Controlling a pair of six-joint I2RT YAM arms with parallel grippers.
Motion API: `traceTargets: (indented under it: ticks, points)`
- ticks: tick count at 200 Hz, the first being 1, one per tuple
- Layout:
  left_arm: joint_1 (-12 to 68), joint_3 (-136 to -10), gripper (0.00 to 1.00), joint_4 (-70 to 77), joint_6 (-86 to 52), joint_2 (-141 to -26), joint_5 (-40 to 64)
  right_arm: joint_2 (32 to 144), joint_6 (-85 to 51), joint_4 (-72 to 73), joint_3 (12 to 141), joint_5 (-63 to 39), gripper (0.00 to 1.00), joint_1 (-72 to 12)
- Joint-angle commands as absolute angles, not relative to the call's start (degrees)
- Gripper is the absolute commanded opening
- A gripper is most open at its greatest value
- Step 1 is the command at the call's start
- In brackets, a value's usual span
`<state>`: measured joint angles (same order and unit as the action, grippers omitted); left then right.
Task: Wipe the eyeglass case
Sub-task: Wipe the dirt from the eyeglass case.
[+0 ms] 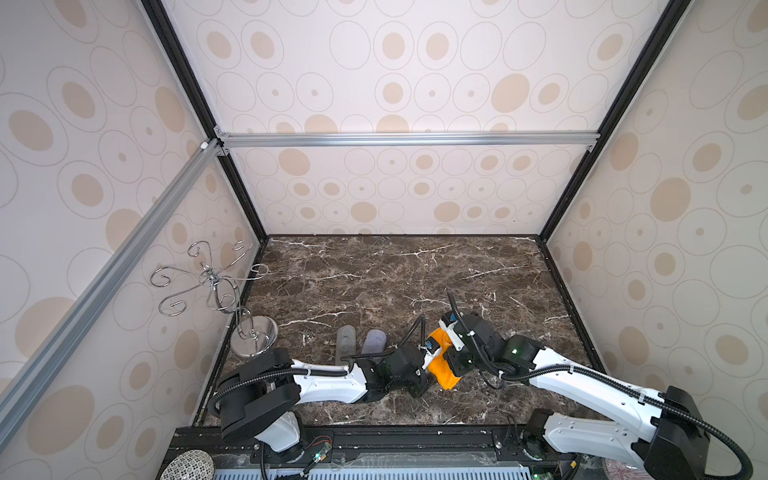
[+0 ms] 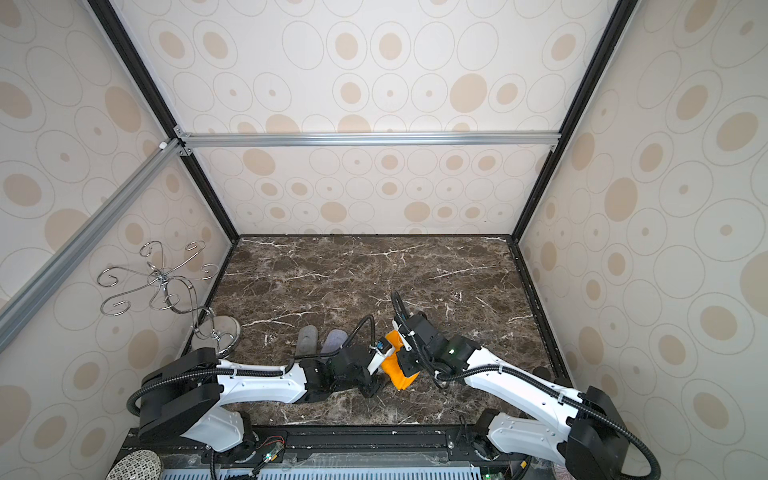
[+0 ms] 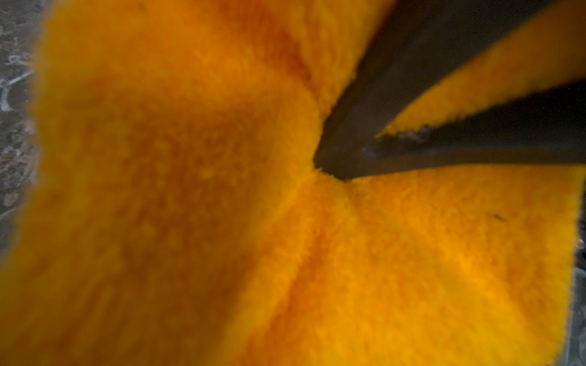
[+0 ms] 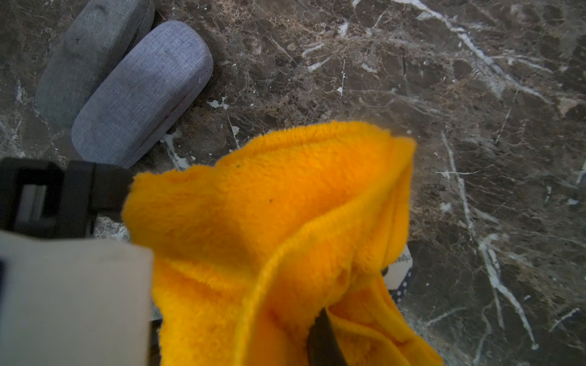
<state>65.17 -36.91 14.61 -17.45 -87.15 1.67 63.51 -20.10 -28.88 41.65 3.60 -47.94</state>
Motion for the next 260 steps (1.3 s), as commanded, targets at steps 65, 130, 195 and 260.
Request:
traceTargets:
  ticks: [65,130,195,260]
  points:
    - [64.8,-36.9,0.58,20.2,-15.3,-84.5,2.4,62.3,-25.2,-36.1,44.1,21.7,0.00,-44.9]
    - [64.9,-37.3,0.59,21.0,-16.2,-84.7,1.7,62.5,-20.0,-30.1,43.6,10.5,0.00,-50.3]
    - [64.4,-36.8,0.59,21.3,-16.3,-83.2,3.2,61.7,-22.4,-28.2,41.0,14.0,0.00,-51.8]
    - [64.4,-34.6,0.58,21.9,-15.4,-81.3,4.2,62.9,-24.4,-33.1,44.3,18.2,0.00,-44.5]
